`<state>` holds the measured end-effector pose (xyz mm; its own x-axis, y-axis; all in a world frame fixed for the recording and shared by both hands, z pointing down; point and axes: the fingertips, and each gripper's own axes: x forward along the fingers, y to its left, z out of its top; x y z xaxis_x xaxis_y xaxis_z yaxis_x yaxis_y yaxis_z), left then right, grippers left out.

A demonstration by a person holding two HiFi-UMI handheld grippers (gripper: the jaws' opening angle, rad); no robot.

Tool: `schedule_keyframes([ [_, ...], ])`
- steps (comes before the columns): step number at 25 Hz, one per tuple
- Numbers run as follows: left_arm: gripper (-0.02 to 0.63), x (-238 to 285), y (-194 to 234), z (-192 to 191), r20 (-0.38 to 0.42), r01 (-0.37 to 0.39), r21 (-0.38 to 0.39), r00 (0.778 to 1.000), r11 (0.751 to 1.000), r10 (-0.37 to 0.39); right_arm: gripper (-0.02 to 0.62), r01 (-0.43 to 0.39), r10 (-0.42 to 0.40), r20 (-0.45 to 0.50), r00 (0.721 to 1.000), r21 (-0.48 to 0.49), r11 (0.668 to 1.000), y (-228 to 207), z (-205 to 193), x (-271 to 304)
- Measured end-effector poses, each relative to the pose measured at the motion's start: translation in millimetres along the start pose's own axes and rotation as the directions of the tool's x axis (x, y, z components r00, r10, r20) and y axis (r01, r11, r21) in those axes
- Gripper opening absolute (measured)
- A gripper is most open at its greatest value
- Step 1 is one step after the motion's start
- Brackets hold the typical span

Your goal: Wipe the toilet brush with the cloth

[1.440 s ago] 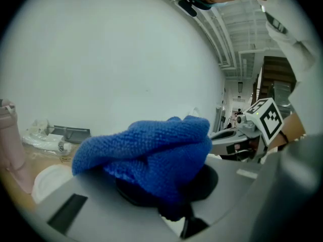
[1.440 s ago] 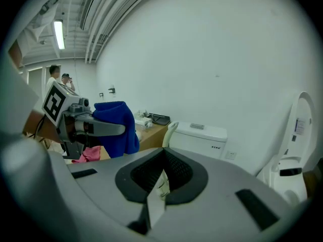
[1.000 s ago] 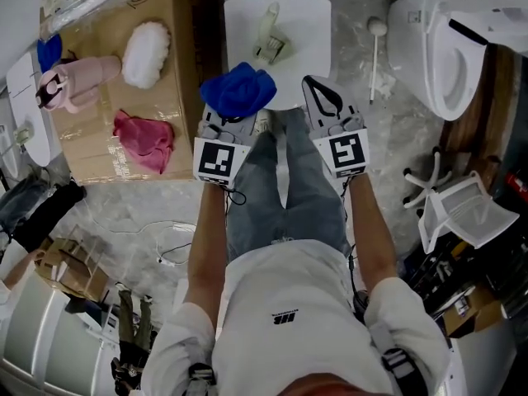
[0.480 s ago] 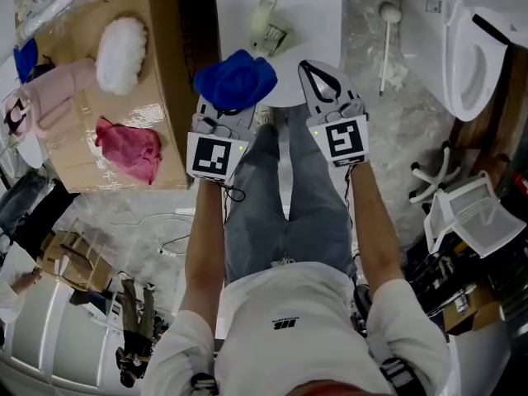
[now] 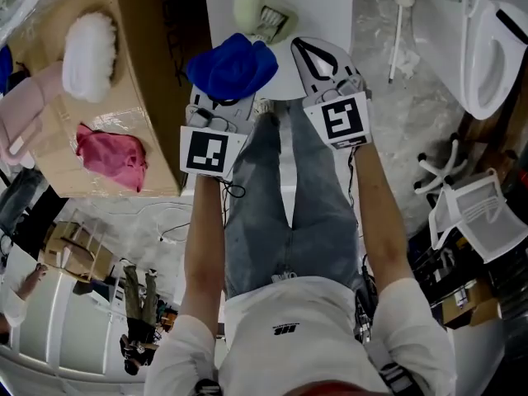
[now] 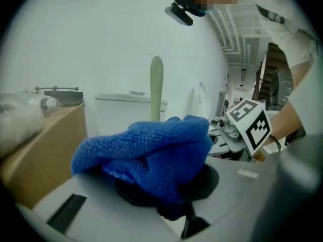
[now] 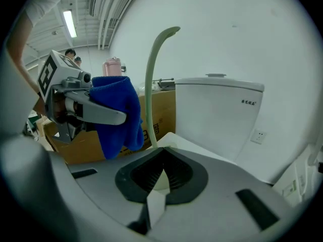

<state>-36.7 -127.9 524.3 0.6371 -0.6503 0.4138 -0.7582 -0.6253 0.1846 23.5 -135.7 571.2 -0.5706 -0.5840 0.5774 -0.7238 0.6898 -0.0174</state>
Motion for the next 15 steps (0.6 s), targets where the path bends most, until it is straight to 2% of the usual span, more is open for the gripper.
schedule_keyframes([
  [3, 0.094, 7.7, 2.5, -9.6, -0.002, 0.004, -0.004, 1.0, 1.0, -0.004, -0.005, -0.026, 0.025, -0.003, 1.0, -0.046, 0.999, 2.5, -9.5, 17.7],
  [6, 0.101, 14.9, 4.7, -19.2, -0.011, 0.014, 0.004, 1.0, 1.0, -0.014, 0.001, -0.044, 0.04, -0.05, 0.998, -0.083, 0.996, 3.7, -19.9, 31.5],
  [15, 0.166, 35.5, 6.8, -30.2, -0.019, 0.043, 0.009, 0.999, 0.999, -0.043, 0.078, -0.117, 0.109, -0.055, 0.992, -0.173, 0.978, 5.8, -18.5, 58.0],
])
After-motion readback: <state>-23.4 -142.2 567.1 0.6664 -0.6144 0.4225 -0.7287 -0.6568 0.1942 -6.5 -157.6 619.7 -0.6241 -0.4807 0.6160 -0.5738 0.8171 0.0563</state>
